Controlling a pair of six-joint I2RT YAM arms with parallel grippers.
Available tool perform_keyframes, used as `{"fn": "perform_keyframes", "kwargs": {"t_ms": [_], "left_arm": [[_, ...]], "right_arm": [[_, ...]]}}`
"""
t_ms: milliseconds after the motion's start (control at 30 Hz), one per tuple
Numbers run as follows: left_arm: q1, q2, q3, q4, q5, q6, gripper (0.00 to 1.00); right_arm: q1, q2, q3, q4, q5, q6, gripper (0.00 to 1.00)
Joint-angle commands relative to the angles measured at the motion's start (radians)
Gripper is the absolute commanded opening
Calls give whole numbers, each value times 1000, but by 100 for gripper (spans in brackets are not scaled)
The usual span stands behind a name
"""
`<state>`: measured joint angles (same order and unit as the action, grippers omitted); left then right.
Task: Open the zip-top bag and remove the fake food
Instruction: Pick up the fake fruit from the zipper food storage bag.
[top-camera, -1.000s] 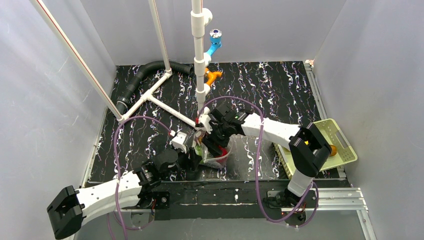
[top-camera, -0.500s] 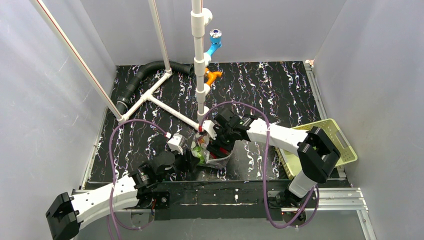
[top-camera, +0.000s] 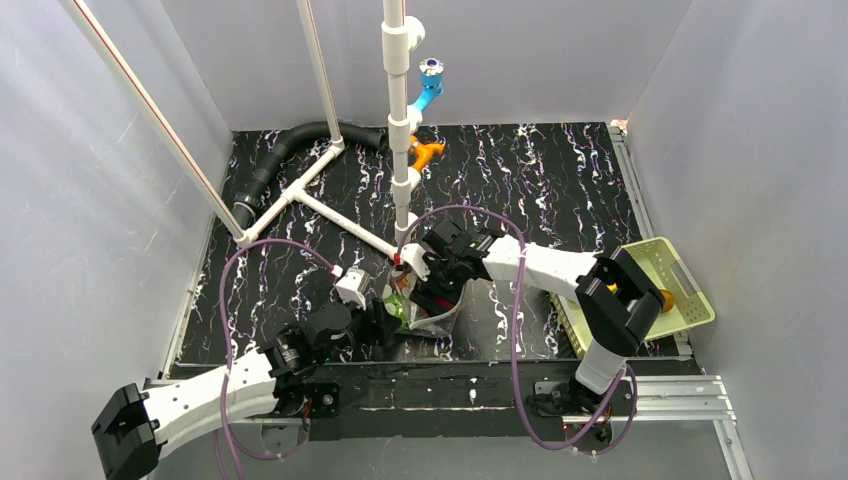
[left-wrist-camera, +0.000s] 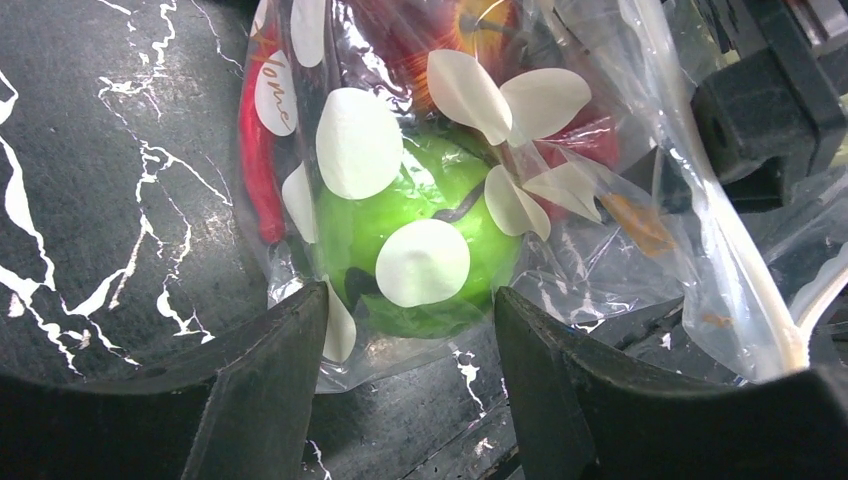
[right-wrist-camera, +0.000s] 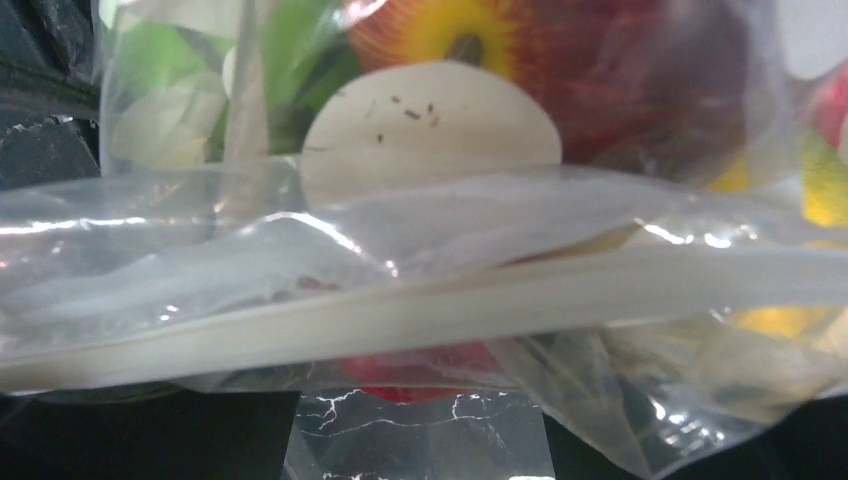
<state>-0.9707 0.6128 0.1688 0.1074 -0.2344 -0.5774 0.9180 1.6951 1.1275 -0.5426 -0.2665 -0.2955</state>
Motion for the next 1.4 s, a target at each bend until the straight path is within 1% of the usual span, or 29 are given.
{"fn": "perform_keyframes", "kwargs": {"t_ms": [0,300,633,667,733,767,800,900,1000,1100,1167,1233,1367], "left_arm": [[0,12,1,23,22,-10,59],[0,52,-11,89,60,-26,59],[0,125,-20,167,91,-40,56],[0,128,-19,167,92,-41,56],[0,127,-18,164,91,-40,56],[-1,125,-19,161,90,-40,56],[0,122,-20,156,88,-40,56],[0,99,-26,141,78,-46,56],[-1,68,-40,127,65,-53,56],[0,45,-51,117,57,-59,57],[0,32,-55,109,54,-63,58],[0,24,-54,100,50,-66,63],[0,17,-51,90,46,-73,70]], "right_arm": [[10,34,38,31,13,34,81],[13,44,26,92,36,115,84],[12,40,-3,158,67,168,82],[12,40,-8,163,69,168,80],[10,42,-12,168,72,168,73],[9,41,-13,168,70,167,69],[7,41,-14,168,70,165,62],[3,32,-13,166,69,155,48],[-6,9,-15,160,49,142,38],[-16,-20,-22,155,-5,128,28],[-23,-42,-24,144,-66,115,23],[-32,-59,-24,134,-129,106,20],[-62,-91,-27,120,-261,101,17]]}}
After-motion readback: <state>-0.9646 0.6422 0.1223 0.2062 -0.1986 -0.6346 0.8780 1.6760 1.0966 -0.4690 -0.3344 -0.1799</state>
